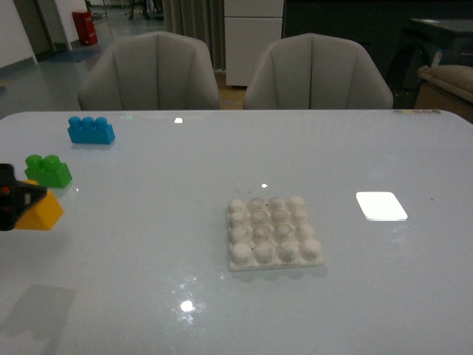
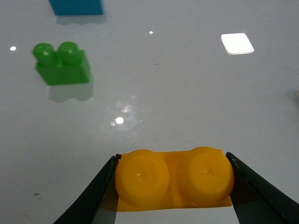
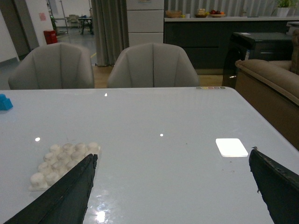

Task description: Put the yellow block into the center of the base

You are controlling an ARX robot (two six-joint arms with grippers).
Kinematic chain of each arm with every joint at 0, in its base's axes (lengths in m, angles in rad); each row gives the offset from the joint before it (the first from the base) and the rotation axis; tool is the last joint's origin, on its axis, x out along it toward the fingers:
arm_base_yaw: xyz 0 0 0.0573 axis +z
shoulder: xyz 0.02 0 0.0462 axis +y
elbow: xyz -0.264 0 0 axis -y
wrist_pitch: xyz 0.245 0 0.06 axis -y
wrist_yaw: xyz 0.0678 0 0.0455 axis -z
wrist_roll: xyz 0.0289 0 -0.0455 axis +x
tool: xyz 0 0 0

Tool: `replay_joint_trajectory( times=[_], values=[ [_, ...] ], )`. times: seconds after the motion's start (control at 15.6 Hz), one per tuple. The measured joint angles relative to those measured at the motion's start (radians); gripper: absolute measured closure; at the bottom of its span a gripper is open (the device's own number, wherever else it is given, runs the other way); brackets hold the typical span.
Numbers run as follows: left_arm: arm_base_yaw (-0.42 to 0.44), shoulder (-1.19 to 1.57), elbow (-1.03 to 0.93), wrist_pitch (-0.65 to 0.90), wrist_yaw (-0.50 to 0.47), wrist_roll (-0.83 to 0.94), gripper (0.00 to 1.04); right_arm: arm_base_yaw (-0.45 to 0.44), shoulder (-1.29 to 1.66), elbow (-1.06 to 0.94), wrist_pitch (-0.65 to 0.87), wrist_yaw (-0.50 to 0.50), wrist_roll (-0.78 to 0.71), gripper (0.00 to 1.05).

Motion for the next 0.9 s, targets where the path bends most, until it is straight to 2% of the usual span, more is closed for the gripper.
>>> replay_joint_trajectory(
  times=[0.26, 0.39, 0.51, 0.64, 0.9],
  values=[
    [-0.363, -0.065, -0.02, -0.02, -0.229, -0.174, 0.46, 0.0, 0.0, 0.0, 0.0, 0.0, 0.0, 0.06],
    [-0.542, -0.001, 0.059, -0.031, -0.343, -0.266, 0.46, 0.0, 0.0, 0.0, 0.0, 0.0, 0.0, 0.06],
    [-0.681, 0.088, 0.159, -0.043, -0.447, -0.332, 0.46, 0.0, 0.0, 0.0, 0.0, 0.0, 0.0, 0.06],
    [-0.763, 0.192, 0.266, -0.078, -0.528, -0.372, 0.46, 0.0, 0.0, 0.0, 0.0, 0.0, 0.0, 0.06],
    [-0.795, 0.33, 0.431, -0.171, -0.659, -0.454, 0.46, 0.0, 0.0, 0.0, 0.0, 0.0, 0.0, 0.06]
  ],
)
